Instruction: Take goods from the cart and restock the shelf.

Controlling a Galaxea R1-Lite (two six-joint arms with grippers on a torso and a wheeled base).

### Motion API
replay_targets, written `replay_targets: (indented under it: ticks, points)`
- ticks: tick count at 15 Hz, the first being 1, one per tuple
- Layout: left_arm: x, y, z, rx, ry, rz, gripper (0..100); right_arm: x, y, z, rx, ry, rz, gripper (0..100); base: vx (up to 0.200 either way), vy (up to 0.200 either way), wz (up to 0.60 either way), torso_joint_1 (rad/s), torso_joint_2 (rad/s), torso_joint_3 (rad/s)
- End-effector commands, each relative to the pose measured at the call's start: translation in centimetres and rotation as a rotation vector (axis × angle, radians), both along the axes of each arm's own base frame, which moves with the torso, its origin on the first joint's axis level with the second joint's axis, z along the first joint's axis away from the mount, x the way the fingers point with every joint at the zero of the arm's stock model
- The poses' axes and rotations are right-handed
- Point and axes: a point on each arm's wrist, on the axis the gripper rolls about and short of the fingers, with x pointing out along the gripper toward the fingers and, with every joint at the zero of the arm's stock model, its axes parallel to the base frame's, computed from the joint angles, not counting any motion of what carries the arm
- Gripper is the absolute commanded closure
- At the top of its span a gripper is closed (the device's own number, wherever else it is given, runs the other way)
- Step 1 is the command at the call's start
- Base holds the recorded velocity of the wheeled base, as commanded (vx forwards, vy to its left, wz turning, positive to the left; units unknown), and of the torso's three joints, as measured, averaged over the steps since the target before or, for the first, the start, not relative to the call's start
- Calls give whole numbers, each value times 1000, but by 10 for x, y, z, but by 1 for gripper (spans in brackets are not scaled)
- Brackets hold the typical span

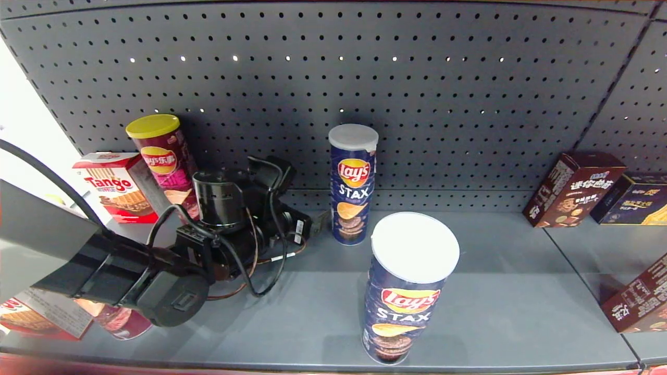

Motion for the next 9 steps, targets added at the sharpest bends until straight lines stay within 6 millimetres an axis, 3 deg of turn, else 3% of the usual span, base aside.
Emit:
replay_targets:
  ticks: [1,9]
  points:
    - [0,-3,-1,1,2,-6,0,0,0,0,0,2,0,0,0,0,0,0,0,0]
    - [1,-13,-4,0,4,-29,0,0,0,0,0,2,0,0,0,0,0,0,0,0]
